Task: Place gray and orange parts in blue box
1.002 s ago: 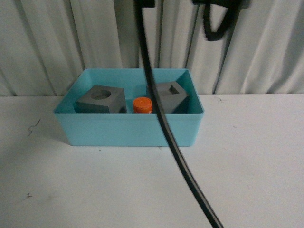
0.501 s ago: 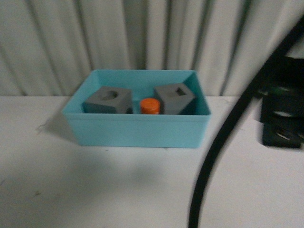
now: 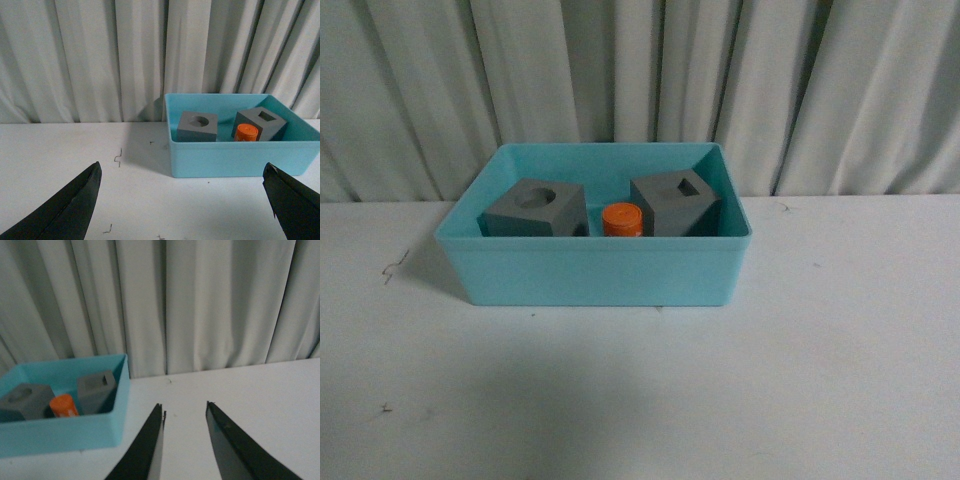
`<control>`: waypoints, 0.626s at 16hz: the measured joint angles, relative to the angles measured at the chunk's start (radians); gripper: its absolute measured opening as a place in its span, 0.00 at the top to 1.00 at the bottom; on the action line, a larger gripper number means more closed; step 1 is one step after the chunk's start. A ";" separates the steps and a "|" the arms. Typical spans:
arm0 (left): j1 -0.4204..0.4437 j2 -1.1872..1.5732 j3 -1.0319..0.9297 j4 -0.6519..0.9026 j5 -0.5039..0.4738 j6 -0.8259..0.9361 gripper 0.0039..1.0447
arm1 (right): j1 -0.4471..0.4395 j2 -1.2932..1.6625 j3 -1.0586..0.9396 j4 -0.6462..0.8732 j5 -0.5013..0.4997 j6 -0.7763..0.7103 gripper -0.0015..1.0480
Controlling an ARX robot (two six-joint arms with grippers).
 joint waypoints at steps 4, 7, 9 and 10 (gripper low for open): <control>0.000 0.000 0.000 0.000 0.000 0.000 0.06 | -0.171 -0.207 -0.085 -0.150 -0.172 -0.050 0.98; 0.000 0.000 0.000 0.000 0.000 0.000 0.06 | -0.263 -0.325 -0.121 -0.240 -0.267 -0.053 0.98; 0.000 0.000 0.000 0.000 0.000 0.000 0.06 | -0.308 -0.371 -0.144 -0.252 -0.310 -0.053 0.98; 0.000 0.000 0.000 0.000 0.000 0.000 0.06 | -0.326 -0.409 -0.145 -0.287 -0.329 -0.053 0.98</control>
